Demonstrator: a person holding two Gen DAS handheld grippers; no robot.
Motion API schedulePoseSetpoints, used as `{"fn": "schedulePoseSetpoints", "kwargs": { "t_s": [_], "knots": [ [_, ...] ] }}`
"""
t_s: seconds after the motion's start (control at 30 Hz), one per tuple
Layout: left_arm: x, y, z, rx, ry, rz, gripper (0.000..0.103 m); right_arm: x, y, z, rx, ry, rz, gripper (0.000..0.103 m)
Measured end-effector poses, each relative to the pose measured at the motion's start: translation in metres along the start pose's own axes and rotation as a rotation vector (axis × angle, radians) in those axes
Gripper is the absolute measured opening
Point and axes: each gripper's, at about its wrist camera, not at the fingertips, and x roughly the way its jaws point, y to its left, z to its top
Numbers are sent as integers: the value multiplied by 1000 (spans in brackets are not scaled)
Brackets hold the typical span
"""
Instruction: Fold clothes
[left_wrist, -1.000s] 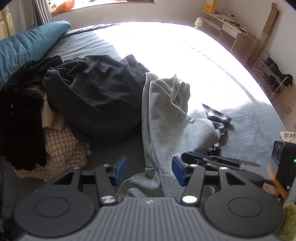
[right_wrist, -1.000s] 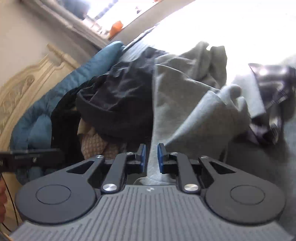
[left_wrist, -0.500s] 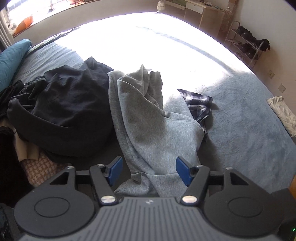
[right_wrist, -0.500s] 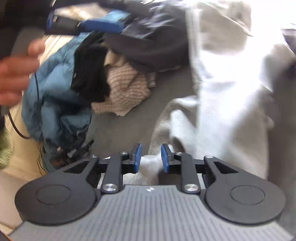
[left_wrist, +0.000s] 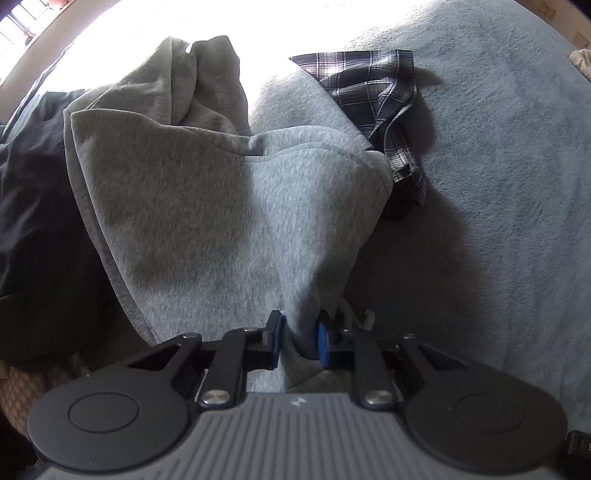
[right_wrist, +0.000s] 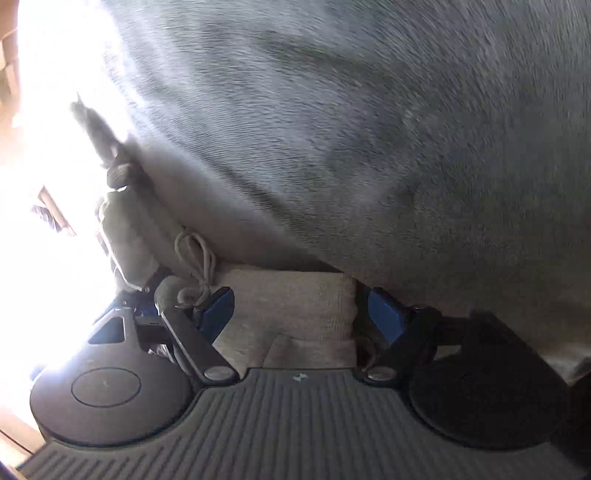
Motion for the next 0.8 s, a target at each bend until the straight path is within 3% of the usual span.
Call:
{"fn": "schedulePoseSetpoints", "kwargs": {
  "t_s": [0.07, 0.13, 0.17, 0.3, 0.5, 0.67, 0.8],
  "knots": [
    [-9, 8, -3, -22, -36, -10, 9, 10, -8, -3, 28, 6, 28, 79],
    [-19, 20, -8, -57, -75, -30, 8, 19, -4, -7, -23, 26, 22, 74],
    [-26, 29, -10, -87, -100, -42, 8, 22, 2, -9, -66, 29, 0, 57],
    [-58, 76, -29, -273, -189, -105, 8, 20, 31, -19, -267, -7, -43, 24],
    [-97, 149, -84, -551, -265, -162, 7, -19, 99, -51, -577, -36, 80, 15],
    [-128, 197, -153, -807, -328, -193, 4, -38, 163, -113, -935, 87, 128, 13],
    [-130, 228, -217, -954, -299, -147, 3, -30, 181, -195, -1284, 250, 72, 13]
  ]
}}
